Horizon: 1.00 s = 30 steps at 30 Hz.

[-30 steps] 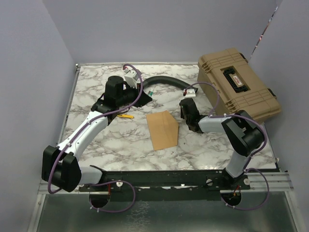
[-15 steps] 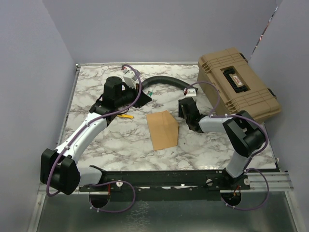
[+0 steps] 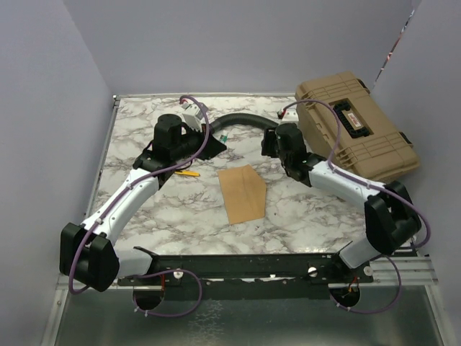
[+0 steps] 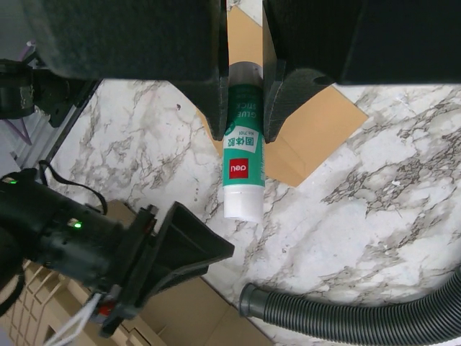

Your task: Place the letter into the envelope and seal it

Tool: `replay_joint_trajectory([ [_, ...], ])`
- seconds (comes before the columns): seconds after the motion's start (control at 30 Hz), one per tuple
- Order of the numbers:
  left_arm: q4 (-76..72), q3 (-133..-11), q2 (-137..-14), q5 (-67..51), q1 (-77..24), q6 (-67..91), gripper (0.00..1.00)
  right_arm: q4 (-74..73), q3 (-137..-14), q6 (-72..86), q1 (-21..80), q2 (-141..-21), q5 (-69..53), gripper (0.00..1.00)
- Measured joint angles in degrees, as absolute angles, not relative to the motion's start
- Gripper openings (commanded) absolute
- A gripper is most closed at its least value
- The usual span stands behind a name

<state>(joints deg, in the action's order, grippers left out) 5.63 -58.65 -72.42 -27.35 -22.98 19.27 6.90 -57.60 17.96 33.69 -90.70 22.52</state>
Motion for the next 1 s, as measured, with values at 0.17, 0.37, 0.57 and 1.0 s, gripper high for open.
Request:
replay_joint_trajectory([
  [0.17,3.4,-58.7,-72.4,-27.4,-23.0,22.5,0.0,6.4,-57.5,19.5,33.7,-81.5,9.0,0.75],
  [0.37,-2.1,-58.7,-71.6,-27.7,-23.0,27.4,0.0,16.4,-56.1,25.5,33.7,-71.4,-5.0,0.89],
  [0.57,-9.3,-58.7,-70.8,-32.6,-22.9,32.3,0.0,18.6,-62.7,33.6,33.7,-75.6,-14.8,0.83],
  [1.0,-15.7,-58.0,-69.4,-38.7,-22.9,37.1,0.0,18.3,-69.0,39.6,33.8,-81.6,-23.2,0.35],
])
